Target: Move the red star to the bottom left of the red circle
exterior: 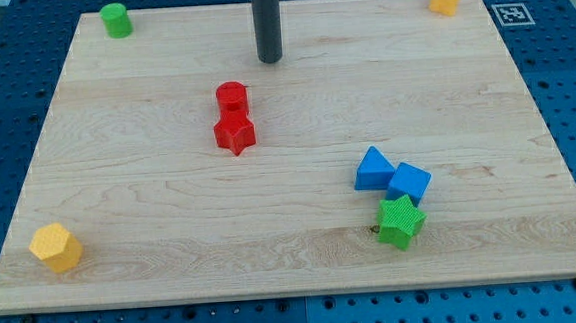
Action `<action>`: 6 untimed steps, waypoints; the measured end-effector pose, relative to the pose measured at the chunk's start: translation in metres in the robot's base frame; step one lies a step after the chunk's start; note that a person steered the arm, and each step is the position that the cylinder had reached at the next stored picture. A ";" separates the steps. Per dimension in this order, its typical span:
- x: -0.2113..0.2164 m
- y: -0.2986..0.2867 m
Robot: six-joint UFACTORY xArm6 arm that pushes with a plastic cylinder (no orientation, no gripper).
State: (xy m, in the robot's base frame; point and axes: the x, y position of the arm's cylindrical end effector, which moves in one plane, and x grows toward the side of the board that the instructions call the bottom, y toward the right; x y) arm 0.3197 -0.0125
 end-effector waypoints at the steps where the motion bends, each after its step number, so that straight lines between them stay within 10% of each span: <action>1: 0.048 0.023; 6: 0.126 -0.027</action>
